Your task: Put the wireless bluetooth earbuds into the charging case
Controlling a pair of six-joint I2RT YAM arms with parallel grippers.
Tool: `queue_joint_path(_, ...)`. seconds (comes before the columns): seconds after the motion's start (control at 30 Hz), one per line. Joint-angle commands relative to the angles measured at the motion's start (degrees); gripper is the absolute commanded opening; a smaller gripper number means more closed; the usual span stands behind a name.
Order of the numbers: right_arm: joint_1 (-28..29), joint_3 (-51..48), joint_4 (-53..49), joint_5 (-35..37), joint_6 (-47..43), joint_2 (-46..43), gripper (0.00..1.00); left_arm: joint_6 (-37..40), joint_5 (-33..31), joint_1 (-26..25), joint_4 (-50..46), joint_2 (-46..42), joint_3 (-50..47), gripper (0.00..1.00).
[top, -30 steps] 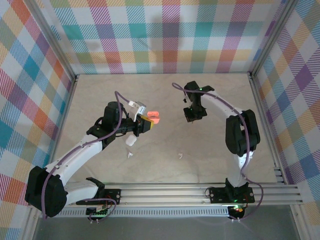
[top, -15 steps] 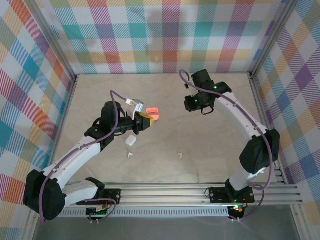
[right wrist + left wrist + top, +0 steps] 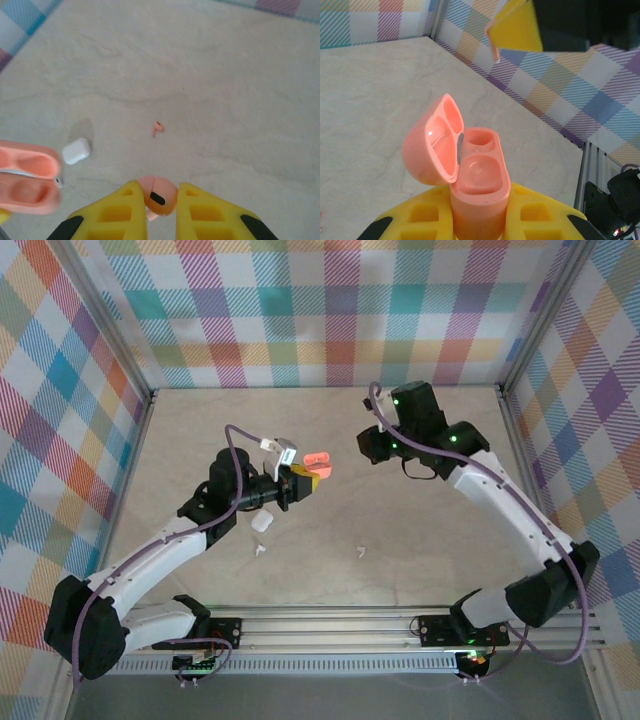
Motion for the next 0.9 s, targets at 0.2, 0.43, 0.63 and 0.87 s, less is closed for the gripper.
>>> queue_joint_path(0.2,5.61,-6.29,15.34,-0.97,-5.17,-6.73,0.15,1.29,-3.6,-2.93,7.48,0.42,-0.19,0.0)
queue_joint_path(0.43,9.35,-6.14,15.45,0.63,-10.75,-5.83,0.14,3.68,-4.95,-3.79,7.86,-0.64,-0.79,0.0)
queue_joint_path(0.63,11.06,-7.75,16.78,1.59,-15.17,-5.46,0.14,5.21,-5.88,-3.85,5.68,-1.64,-0.81,0.0)
queue_joint_path(0.87,12.16,-5.69,13.4,4.29,-16.2,-3.16,0.14,6.37,-7.98,-3.88,4.7,-3.55,-1.61,0.0)
